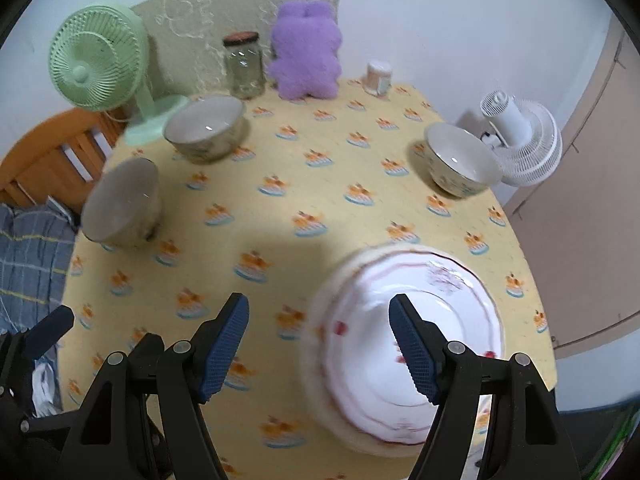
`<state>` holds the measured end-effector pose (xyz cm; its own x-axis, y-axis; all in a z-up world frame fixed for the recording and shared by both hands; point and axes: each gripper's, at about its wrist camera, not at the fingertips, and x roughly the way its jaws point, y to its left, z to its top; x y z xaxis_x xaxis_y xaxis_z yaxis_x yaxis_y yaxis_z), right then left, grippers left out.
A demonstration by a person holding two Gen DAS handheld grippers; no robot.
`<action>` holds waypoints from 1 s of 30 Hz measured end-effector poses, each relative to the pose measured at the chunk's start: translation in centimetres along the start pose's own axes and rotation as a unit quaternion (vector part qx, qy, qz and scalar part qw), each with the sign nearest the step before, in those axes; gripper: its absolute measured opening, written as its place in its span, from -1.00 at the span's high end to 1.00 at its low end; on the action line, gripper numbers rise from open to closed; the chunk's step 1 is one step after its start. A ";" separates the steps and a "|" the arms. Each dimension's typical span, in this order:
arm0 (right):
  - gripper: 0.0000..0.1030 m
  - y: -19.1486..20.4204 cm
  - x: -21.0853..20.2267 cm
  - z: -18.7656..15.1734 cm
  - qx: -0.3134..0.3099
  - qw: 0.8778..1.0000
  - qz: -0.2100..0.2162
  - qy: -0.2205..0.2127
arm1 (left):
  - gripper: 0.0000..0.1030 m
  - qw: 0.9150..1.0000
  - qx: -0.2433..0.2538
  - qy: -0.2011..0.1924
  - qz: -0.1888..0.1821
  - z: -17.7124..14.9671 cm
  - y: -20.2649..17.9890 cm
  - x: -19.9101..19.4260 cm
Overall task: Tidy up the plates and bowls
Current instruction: 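Move both grippers toward the large grey-lined bowl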
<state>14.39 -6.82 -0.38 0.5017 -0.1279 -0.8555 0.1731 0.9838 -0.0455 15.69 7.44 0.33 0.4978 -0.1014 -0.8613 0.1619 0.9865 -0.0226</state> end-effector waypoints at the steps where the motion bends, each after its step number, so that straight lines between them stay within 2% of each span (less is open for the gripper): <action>1: -0.47 0.6 -0.1 0.2 0.001 1.000 0.002 -0.001 | -0.79 1.000 0.000 -0.002 -0.001 0.2 0.6 0.0; 10: -0.47 6.1 0.9 3.7 -0.014 0.999 0.028 -0.009 | -0.86 0.999 -0.032 -0.008 0.016 3.0 5.7 1.5; 17: -0.47 9.2 3.7 6.9 -0.032 0.997 0.065 -0.020 | -0.90 0.998 -0.054 -0.004 0.035 5.1 8.4 4.0; 20: -0.47 10.0 4.8 7.7 -0.030 0.997 0.073 -0.024 | -0.90 0.997 -0.057 -0.012 0.059 6.1 9.2 4.8; 26: -0.47 11.8 7.3 9.5 -0.027 0.997 0.070 -0.019 | -0.89 0.996 -0.068 -0.007 0.059 7.5 10.5 7.4; 30: -0.47 12.6 8.9 10.2 -0.032 0.997 0.071 -0.015 | -0.69 0.996 -0.064 -0.005 0.057 8.1 11.0 9.1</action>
<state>29.69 3.18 -3.33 0.5427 0.0100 -0.8399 0.0450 0.9981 0.0410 28.93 16.37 -3.67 0.5155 0.0111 -0.8568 -0.0062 0.9999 0.0092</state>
